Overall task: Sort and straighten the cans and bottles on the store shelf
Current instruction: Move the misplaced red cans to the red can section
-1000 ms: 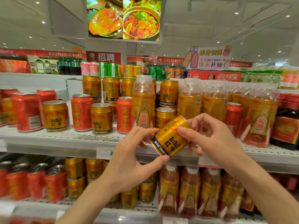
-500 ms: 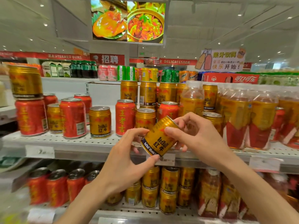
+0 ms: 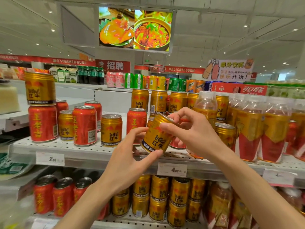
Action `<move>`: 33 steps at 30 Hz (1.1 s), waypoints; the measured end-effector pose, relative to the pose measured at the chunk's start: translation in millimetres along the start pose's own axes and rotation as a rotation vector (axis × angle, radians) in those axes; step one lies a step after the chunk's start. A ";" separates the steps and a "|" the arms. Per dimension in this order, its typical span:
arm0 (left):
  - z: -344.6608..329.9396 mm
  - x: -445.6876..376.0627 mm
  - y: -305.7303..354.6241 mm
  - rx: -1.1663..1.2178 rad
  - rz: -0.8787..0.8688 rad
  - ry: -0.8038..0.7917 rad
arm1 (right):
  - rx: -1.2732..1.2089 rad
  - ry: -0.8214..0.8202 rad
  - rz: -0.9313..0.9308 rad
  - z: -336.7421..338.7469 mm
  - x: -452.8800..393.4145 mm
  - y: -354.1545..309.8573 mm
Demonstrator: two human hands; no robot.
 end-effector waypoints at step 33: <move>9.3 -34.7 -34.1 -0.255 -0.028 0.110 | 0.329 0.155 0.115 -6.6 -57.1 5.5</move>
Point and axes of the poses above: each hand's wrist, its own x-axis away from the middle knuckle, its own z-axis out of the back of the hand, y = z × x, the point moved 9 cm from there along -x, towards the middle knuckle, and after that the axes turned 10 degrees about -x, right-handed, at the moved point
